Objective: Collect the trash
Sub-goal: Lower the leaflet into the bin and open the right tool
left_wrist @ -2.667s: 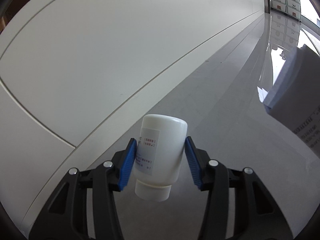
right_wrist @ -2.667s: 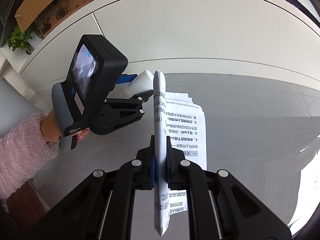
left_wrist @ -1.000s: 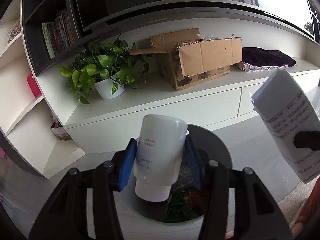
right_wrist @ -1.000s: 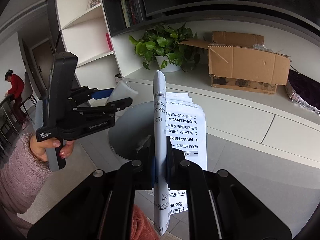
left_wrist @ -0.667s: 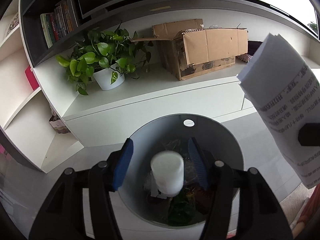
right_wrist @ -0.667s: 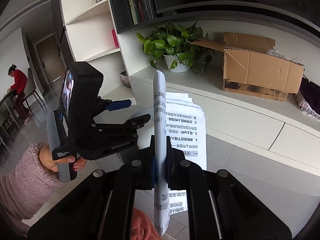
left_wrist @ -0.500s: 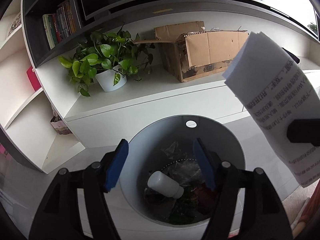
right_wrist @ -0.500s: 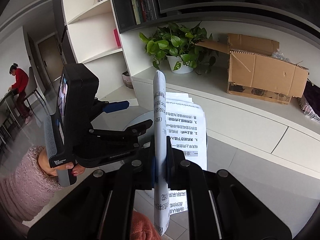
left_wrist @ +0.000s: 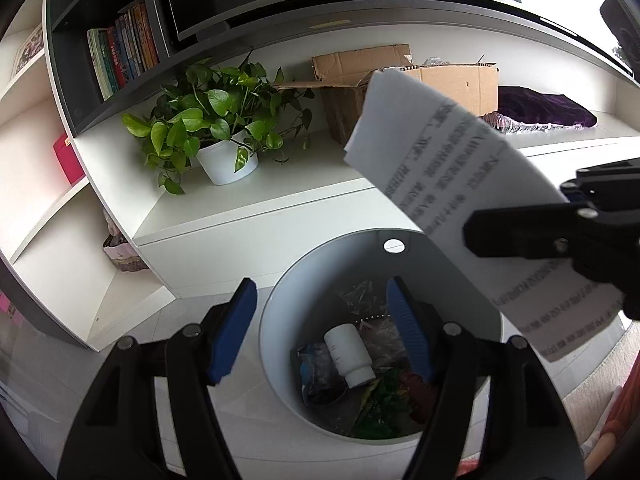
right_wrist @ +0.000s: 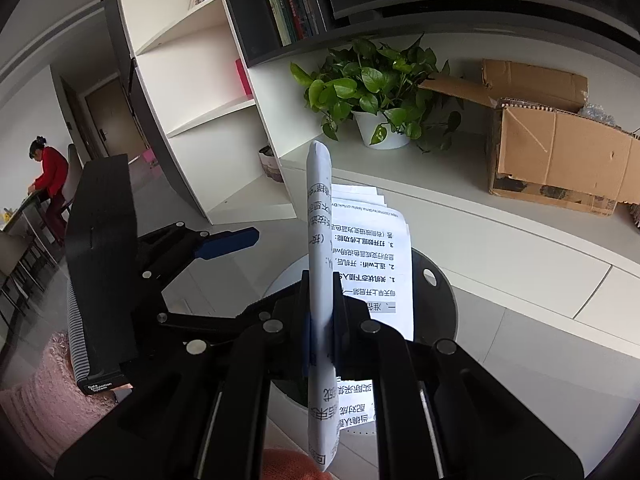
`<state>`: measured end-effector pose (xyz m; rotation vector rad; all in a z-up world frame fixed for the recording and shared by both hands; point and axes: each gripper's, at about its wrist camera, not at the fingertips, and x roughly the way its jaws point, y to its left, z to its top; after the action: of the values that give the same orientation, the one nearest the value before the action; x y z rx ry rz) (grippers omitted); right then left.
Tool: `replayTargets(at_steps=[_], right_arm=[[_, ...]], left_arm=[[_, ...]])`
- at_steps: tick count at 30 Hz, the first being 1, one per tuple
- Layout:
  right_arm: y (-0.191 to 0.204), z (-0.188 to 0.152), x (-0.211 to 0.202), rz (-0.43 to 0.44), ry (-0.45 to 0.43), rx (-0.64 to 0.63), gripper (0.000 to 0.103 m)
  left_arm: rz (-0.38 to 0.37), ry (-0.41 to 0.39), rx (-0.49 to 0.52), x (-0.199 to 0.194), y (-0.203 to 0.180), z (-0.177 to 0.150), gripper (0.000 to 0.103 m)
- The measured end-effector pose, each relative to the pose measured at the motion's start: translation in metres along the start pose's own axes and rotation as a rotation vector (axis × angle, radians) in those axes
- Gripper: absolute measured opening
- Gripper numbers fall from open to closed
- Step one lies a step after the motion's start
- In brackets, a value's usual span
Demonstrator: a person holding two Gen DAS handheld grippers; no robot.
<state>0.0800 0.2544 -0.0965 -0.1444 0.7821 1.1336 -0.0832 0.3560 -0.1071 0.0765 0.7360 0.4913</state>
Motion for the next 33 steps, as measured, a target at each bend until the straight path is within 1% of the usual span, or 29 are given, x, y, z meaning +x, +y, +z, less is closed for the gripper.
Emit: replayTargets(at_steps=[2, 6, 9, 11, 13, 14, 16, 18, 22, 26, 27, 29, 31, 33], right_arm=[[-0.001, 0.0, 0.007, -0.002, 0.01, 0.004, 0.008], [-0.004, -0.003, 0.02, -0.026, 0.036, 0.016, 0.02], [-0.004, -0.008, 0.025, -0.041, 0.051, 0.007, 0.022], [-0.005, -0.01, 0.026, -0.04, 0.056, 0.015, 0.024], [-0.007, -0.01, 0.027, -0.049, 0.05, 0.023, 0.037], [-0.008, -0.009, 0.028, -0.052, 0.046, 0.028, 0.04], [-0.009, -0.007, 0.027, -0.056, 0.037, 0.034, 0.048], [-0.009, -0.006, 0.025, -0.053, 0.033, 0.033, 0.048], [-0.005, -0.011, 0.011, -0.059, 0.022, 0.017, 0.048], [-0.005, -0.022, -0.011, -0.089, 0.007, 0.008, 0.048], [-0.006, -0.025, -0.018, -0.099, 0.003, 0.011, 0.048], [-0.008, -0.033, -0.034, -0.134, -0.006, 0.011, 0.053], [-0.011, -0.044, -0.052, -0.188, -0.021, 0.007, 0.069], [-0.015, -0.053, -0.067, -0.231, -0.027, 0.008, 0.074]], left_arm=[[-0.001, 0.002, 0.004, 0.0, 0.001, -0.001, 0.068], [-0.008, 0.008, 0.007, 0.001, 0.003, -0.004, 0.068], [-0.008, 0.009, 0.014, 0.001, 0.002, -0.005, 0.068], [-0.011, 0.008, 0.017, 0.0, 0.002, -0.006, 0.068], [-0.01, 0.007, 0.016, 0.0, 0.003, -0.007, 0.068], [-0.01, 0.006, 0.014, -0.001, 0.003, -0.007, 0.068], [-0.009, 0.006, 0.011, -0.002, 0.004, -0.007, 0.068], [-0.009, 0.007, 0.013, -0.004, 0.004, -0.008, 0.068], [-0.018, -0.002, 0.019, -0.01, -0.002, -0.004, 0.068], [-0.051, -0.02, 0.029, -0.019, -0.02, 0.0, 0.068], [-0.059, -0.022, 0.035, -0.021, -0.026, 0.001, 0.07], [-0.076, -0.032, 0.047, -0.026, -0.041, 0.002, 0.073], [-0.101, -0.037, 0.064, -0.031, -0.057, 0.003, 0.073], [-0.117, -0.042, 0.082, -0.036, -0.075, 0.005, 0.073]])
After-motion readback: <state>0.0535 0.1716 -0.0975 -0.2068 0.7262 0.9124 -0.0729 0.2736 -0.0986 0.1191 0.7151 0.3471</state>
